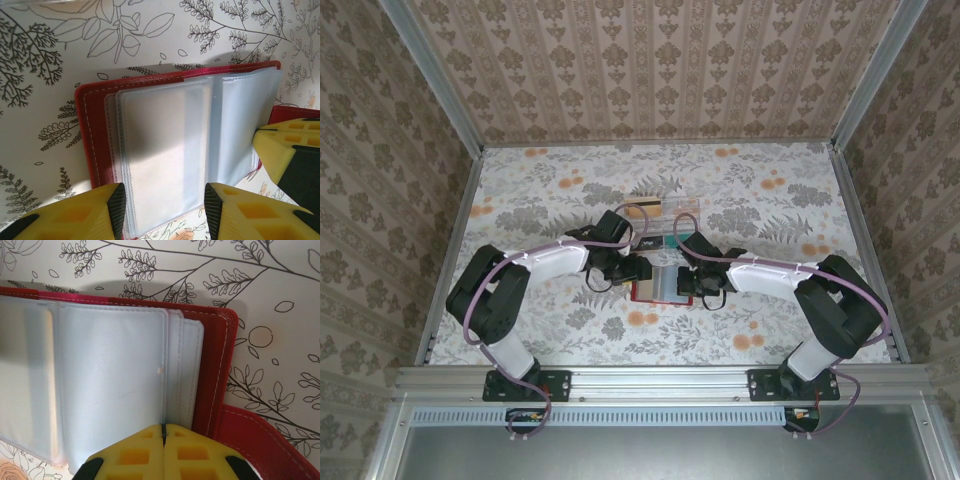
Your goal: Take the credit cards out of the card holder
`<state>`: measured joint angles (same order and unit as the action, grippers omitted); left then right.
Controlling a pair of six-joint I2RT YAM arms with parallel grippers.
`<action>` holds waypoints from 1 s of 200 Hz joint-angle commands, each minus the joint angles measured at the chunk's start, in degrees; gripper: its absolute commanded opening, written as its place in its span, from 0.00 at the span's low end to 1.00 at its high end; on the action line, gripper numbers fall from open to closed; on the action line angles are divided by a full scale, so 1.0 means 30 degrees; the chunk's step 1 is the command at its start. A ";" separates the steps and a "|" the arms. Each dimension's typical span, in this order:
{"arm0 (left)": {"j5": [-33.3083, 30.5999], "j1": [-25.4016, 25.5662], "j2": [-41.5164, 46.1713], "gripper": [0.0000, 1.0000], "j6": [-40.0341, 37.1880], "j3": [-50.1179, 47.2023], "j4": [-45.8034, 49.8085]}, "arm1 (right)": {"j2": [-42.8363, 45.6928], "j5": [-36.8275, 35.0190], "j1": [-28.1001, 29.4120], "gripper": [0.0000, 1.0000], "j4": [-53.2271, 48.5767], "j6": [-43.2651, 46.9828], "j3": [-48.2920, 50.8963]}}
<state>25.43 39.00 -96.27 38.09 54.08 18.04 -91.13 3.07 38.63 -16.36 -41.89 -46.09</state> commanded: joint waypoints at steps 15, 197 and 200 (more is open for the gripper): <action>0.0392 0.0096 -0.0480 0.48 -0.0420 0.0504 0.0290 | -0.0567 0.0130 0.0012 0.07 -0.0032 -0.0275 0.0424; 0.2796 0.0417 -0.1753 0.61 0.0087 0.0144 -0.2058 | -0.0692 0.0242 0.0012 0.07 0.0128 -0.0495 0.0597; 0.2827 0.0402 -0.1749 0.62 0.0101 0.0151 -0.2085 | -0.0679 0.0263 -0.0009 0.07 0.0144 -0.0508 0.0600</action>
<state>30.85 39.35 -100.03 38.04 54.41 14.09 -91.26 3.44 38.63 -15.38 -42.30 -45.87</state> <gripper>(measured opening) 0.593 0.072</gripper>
